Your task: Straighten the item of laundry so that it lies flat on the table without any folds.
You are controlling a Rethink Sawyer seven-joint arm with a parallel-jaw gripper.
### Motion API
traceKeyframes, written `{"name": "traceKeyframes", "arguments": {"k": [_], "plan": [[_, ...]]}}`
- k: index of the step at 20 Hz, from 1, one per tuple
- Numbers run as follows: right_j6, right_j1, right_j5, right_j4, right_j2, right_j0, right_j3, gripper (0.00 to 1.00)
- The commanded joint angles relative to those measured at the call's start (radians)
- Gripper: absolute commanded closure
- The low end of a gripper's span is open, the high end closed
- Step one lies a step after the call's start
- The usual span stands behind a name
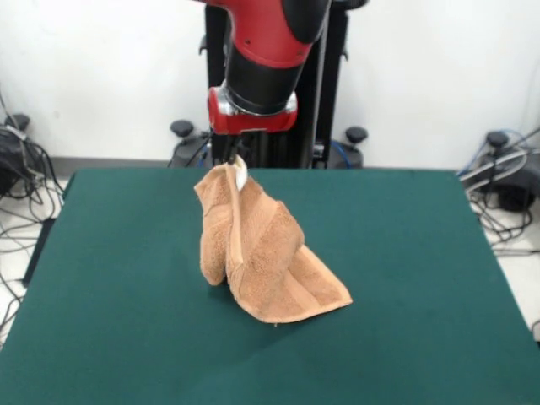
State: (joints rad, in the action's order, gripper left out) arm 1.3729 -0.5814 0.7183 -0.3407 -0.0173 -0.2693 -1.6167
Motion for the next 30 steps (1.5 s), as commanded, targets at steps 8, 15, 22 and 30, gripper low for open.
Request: {"name": "traceKeyframes", "arguments": {"k": [8,15,22,30], "plan": [[0.272,-0.048,-0.327,0.115,-0.002,-0.071,-0.112,1.00],[0.215,-0.008,-0.280,0.126,0.000,-0.063,-0.018,1.00],[0.279,0.021,-0.294,0.138,-0.042,0.003,0.000,1.00],[0.232,0.082,-0.319,0.115,-0.055,0.043,0.087,1.00]]}}
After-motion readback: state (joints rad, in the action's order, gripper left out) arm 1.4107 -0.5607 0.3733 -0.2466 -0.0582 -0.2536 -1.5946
